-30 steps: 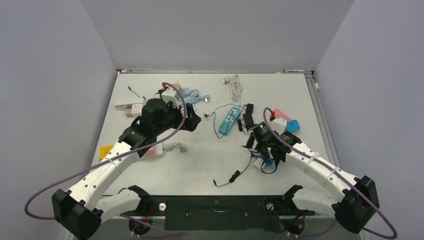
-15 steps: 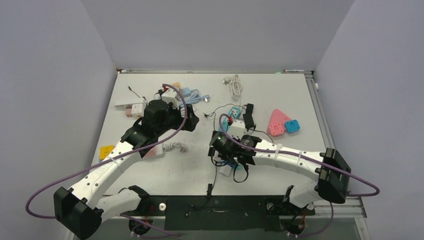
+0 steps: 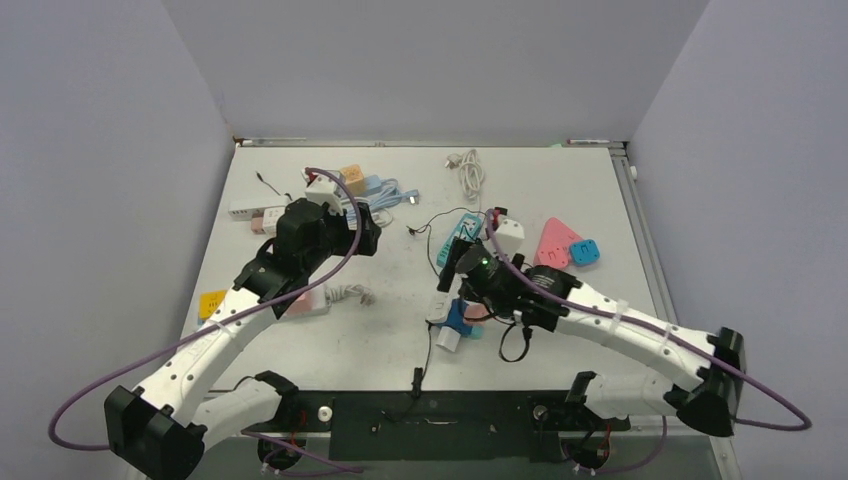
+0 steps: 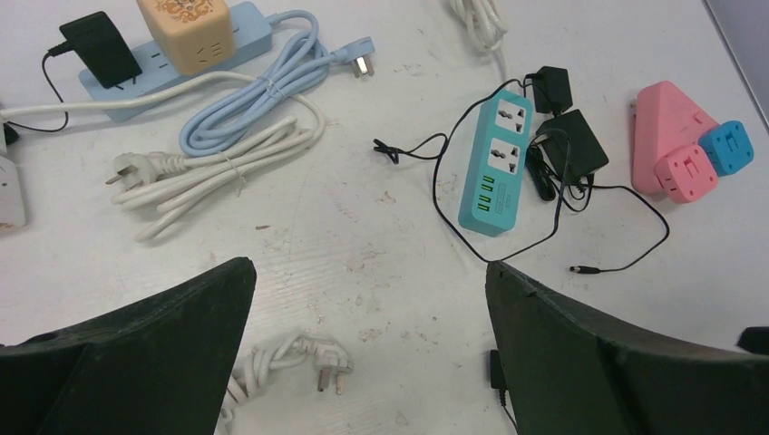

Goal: Pull the plug off the socket
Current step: Move the socket to the center of the board, then pick up the socket from the center of the board.

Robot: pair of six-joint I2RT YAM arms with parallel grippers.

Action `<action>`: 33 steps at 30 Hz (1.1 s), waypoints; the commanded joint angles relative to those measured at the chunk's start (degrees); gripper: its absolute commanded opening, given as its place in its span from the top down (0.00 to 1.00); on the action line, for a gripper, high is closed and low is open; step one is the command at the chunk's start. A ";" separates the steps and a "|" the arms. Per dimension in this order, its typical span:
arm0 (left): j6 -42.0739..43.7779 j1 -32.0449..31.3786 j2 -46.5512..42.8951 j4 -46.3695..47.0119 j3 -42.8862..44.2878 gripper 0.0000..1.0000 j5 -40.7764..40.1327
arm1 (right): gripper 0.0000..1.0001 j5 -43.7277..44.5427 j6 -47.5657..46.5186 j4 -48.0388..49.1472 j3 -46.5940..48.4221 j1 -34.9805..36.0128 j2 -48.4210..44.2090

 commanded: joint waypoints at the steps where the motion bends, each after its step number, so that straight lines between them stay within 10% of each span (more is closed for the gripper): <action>1: 1.00 0.72 1.22 2.28 0.66 0.04 -1.68 | 0.10 0.69 -6.33 -0.12 -2.93 -6.72 -10.58; 14: 0.82 -1.94 4.78 0.01 -2.20 0.04 8.33 | 0.10 -39.69 -22.12 12.59 -21.69 -30.12 -20.33; 27: -1.12 -2.93 7.89 1.86 -2.92 0.04 19.53 | 0.02 -38.68 -11.10 21.45 -29.54 -23.63 -22.45; 33: 0.18 -5.37 8.31 1.54 -2.83 0.04 18.91 | 0.15 -32.41 -7.62 19.37 -27.76 -17.87 -19.37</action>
